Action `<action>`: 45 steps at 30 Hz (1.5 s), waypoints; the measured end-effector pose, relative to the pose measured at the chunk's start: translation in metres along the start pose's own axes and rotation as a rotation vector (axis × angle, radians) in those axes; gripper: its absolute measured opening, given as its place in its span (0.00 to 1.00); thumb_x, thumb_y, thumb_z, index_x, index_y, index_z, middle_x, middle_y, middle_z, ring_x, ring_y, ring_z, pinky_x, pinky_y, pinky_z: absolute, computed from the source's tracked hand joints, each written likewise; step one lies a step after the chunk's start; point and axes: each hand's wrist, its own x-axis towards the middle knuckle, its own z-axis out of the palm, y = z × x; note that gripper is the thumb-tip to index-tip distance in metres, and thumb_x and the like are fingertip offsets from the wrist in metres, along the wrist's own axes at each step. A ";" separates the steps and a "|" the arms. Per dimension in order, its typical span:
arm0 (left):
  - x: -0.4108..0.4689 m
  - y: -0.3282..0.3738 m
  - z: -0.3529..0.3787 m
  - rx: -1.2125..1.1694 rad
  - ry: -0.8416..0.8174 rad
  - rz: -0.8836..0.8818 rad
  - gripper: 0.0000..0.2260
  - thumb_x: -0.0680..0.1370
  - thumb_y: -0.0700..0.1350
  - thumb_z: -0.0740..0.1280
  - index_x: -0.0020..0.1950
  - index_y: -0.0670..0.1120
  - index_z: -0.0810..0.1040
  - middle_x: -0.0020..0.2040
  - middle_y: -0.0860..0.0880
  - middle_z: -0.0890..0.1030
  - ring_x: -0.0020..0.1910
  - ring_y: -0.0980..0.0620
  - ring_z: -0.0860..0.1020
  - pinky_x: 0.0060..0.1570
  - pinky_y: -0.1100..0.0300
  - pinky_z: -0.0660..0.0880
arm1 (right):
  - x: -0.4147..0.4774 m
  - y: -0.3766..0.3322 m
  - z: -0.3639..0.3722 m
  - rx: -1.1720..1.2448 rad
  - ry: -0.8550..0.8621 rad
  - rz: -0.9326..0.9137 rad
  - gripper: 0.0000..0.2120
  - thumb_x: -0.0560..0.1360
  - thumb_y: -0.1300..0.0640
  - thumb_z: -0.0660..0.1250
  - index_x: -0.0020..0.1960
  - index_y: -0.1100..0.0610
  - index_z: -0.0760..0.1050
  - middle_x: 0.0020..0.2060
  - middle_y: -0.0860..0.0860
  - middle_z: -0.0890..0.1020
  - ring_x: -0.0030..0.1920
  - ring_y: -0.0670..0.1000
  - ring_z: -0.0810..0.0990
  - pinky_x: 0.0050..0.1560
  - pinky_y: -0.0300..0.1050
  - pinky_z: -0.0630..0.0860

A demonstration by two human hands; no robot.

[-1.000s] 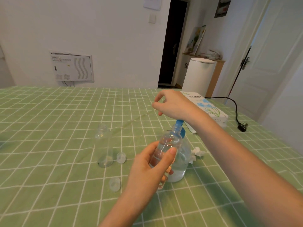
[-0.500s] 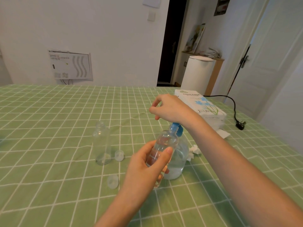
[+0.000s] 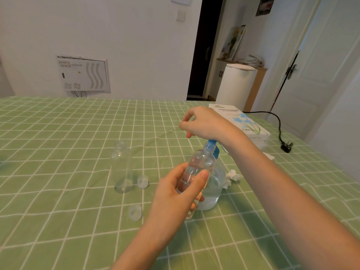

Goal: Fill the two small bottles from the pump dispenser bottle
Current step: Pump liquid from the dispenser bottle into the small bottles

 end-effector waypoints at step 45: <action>-0.001 0.005 0.002 0.004 -0.002 0.016 0.18 0.62 0.61 0.67 0.47 0.54 0.81 0.34 0.53 0.81 0.29 0.59 0.76 0.26 0.69 0.70 | -0.003 0.000 -0.008 0.022 -0.051 0.093 0.13 0.77 0.55 0.61 0.57 0.60 0.75 0.33 0.48 0.81 0.47 0.52 0.82 0.41 0.37 0.72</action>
